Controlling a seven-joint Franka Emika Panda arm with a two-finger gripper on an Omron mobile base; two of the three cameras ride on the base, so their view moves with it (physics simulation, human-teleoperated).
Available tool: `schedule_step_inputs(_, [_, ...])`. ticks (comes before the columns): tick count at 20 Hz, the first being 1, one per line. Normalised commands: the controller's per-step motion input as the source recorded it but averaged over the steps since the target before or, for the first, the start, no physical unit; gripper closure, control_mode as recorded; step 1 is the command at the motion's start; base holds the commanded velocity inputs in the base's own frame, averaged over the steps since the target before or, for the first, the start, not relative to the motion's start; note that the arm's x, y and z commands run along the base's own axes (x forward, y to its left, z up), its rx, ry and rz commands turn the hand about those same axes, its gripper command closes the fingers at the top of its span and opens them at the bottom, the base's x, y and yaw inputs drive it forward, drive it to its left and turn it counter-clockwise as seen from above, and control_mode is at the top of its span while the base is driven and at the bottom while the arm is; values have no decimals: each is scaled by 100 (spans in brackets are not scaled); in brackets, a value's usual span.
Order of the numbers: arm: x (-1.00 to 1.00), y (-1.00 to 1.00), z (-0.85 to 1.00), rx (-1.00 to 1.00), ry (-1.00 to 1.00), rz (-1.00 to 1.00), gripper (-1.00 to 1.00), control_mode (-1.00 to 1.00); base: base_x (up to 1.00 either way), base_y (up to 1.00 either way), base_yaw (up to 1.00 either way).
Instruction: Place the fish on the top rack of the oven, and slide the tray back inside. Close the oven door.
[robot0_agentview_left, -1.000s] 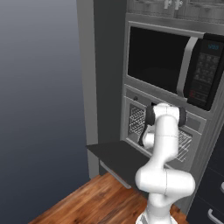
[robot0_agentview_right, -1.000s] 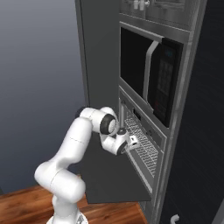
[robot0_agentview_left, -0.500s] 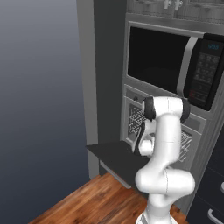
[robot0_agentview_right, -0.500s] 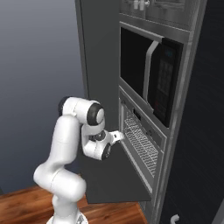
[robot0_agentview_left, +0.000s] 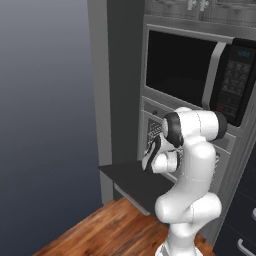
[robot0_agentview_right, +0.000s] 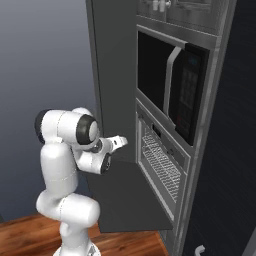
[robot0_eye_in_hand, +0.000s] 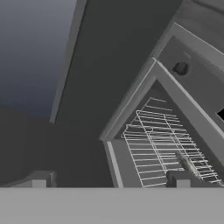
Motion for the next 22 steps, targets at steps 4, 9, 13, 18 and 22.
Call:
schedule_step_inputs(4, [-33,100,37,0,-4,0,-100,-100,0,0,0])
schedule_step_inputs(9, [-43,100,19,0,2,0,-100,-100,0,0,0])
schedule_step_inputs(13, [-34,100,42,-1,12,1,-100,-100,0,0,0])
schedule_step_inputs(18, [-46,99,11,-6,15,1,-100,-100,0,0,0])
schedule_step_inputs(22, [-31,83,6,-9,25,1,-100,-100,0,0,0])
